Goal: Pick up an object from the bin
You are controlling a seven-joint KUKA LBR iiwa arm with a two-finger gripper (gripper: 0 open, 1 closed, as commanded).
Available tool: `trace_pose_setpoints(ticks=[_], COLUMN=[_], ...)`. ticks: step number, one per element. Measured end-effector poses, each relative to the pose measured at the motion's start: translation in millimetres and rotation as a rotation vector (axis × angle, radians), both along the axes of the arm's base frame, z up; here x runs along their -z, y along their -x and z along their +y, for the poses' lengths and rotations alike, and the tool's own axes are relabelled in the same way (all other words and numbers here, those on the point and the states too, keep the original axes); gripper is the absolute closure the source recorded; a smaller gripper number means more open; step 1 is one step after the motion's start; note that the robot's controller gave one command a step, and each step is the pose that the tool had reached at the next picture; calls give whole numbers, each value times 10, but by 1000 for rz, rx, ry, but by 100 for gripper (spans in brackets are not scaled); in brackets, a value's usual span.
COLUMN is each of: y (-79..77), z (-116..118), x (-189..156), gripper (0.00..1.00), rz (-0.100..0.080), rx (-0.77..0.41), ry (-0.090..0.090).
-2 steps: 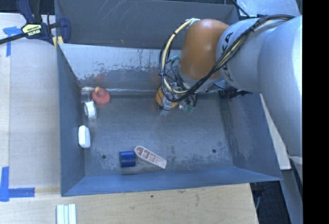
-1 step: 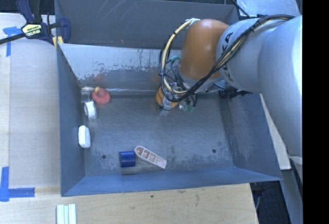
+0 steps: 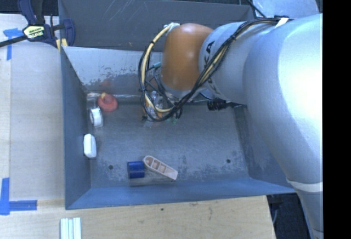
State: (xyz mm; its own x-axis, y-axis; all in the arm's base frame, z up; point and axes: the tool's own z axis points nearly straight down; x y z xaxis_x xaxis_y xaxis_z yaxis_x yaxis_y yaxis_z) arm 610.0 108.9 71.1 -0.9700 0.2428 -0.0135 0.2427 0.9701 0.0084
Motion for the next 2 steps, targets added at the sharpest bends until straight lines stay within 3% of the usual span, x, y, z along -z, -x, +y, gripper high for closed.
trace_pose_setpoints(ticks=[1,2], y=[-21,-36], z=[-279,-416], x=[-658,-1811], gripper=[100,100], rz=[1,-4], rx=[-121,-110], ry=[5,2])
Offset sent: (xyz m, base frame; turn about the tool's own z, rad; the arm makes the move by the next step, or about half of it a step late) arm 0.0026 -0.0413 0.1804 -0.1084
